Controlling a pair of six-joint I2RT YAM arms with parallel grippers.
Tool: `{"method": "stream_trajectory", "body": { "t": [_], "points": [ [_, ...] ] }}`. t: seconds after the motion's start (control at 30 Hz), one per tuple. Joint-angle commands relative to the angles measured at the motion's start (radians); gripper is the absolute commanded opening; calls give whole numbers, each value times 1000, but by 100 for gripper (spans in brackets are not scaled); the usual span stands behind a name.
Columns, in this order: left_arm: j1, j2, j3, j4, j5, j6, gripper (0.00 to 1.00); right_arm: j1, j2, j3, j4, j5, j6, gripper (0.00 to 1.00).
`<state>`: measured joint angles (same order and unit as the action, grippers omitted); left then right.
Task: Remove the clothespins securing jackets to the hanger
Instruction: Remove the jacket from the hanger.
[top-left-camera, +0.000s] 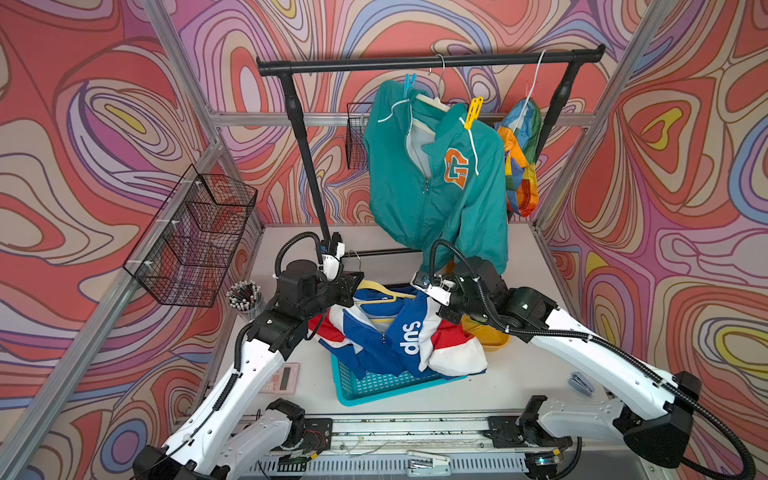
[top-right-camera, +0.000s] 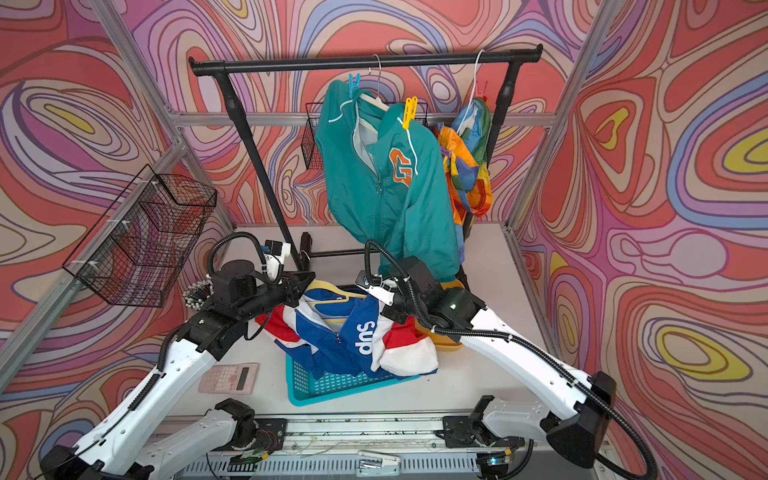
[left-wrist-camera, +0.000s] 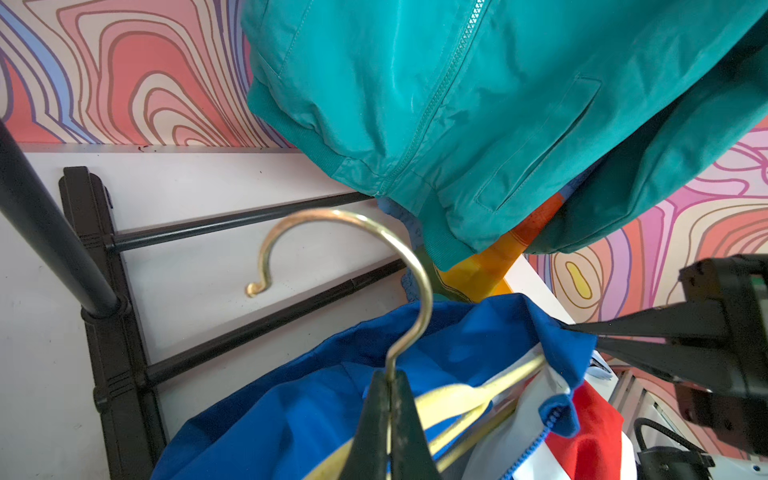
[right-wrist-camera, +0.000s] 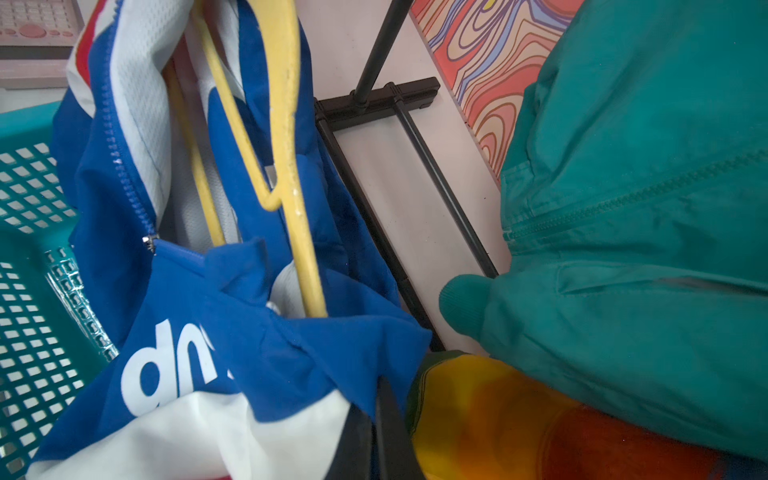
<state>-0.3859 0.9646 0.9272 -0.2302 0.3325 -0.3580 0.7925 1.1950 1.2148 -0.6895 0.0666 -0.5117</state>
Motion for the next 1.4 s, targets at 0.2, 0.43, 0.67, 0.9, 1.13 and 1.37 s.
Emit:
{"method": "stream_trajectory", "body": {
  "t": [0.2,0.43,0.67,0.9,1.13,1.37],
  "points": [
    [54,-21,32,-79,-49,7,0,-3,-145,-129,-46,167,113,0],
    [104,-51,16,-96,-36,2,0,-3,-213,-214,-45,238,207,0],
    [127,-82,3,-100,-18,25,0,-6,-234,-217,-91,268,328,0],
    [154,-103,-9,-81,-15,3,0,-6,-196,-195,-134,229,471,0],
    [177,-110,-8,-5,2,-68,0,-5,-240,-235,-156,212,622,0],
    [185,-98,20,19,-41,-121,0,-5,-268,-268,-152,168,695,0]
  ]
}}
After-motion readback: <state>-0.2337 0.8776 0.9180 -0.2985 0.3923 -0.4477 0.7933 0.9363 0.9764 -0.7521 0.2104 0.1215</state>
